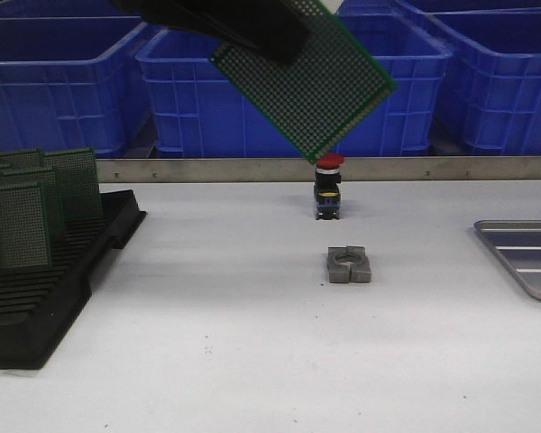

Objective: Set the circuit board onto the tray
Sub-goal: 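Carry the board toward the middle and bring the right gripper near, then grasp the board's free edge with the right gripper, release left gripper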

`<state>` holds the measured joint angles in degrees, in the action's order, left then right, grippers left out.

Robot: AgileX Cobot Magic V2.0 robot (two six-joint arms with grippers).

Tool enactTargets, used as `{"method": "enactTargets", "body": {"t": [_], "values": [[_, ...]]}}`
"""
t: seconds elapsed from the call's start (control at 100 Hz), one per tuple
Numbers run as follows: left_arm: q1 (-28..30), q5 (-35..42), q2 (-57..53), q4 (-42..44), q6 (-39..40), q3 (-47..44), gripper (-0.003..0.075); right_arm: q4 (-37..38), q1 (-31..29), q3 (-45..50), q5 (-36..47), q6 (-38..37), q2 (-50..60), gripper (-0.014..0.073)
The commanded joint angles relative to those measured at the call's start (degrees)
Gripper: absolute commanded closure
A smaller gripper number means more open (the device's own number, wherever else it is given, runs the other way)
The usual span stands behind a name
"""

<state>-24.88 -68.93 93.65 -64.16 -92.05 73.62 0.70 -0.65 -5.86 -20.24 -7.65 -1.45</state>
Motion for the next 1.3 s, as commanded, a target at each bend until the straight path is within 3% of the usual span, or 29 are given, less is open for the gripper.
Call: {"method": "enactTargets", "body": {"t": [0.0, 0.36, 0.53, 0.64, 0.81, 0.86, 0.99, 1.12, 1.29], "values": [[-0.52, -4.29, -1.94, -4.53, 0.32, 1.81, 0.0741, -0.31, -0.12, -6.52, 0.25, 0.14, -4.47, 0.065], [-0.52, -4.29, -1.94, -4.53, 0.32, 1.81, 0.0741, -0.7, -0.12, -26.84, -21.14, 0.38, -27.99, 0.065], [-0.52, -4.29, -1.94, -4.53, 0.32, 1.81, 0.0741, -8.87, -0.06, -32.79, -23.26, 5.23, -38.29, 0.065], [-0.52, -4.29, -1.94, -4.53, 0.32, 1.81, 0.0741, -20.58, -0.06, -34.94, -22.34, 17.67, -43.78, 0.0569], [-0.52, -4.29, -1.94, -4.53, 0.32, 1.81, 0.0741, -43.95, -0.06, -36.14, -23.09, 41.66, -50.24, 0.0169], [-0.52, -4.29, -1.94, -4.53, 0.32, 1.81, 0.0741, -49.52, -0.06, -36.14, -24.18, 51.28, -51.71, 0.0108], [-0.52, -4.29, -1.94, -4.53, 0.32, 1.81, 0.0741, -60.2, 1.84, -36.14, -26.98, 71.63, -55.12, 0.0098], [-0.52, -4.29, -1.94, -4.53, 0.32, 1.81, 0.0741, -63.98, 7.46, -36.14, -26.92, 89.26, -57.7, 0.0098], [-0.52, -4.29, -1.94, -4.53, 0.32, 1.81, 0.0741, -68.02, 14.38, -36.14, -23.61, 97.77, -61.43, 0.0098]]}}
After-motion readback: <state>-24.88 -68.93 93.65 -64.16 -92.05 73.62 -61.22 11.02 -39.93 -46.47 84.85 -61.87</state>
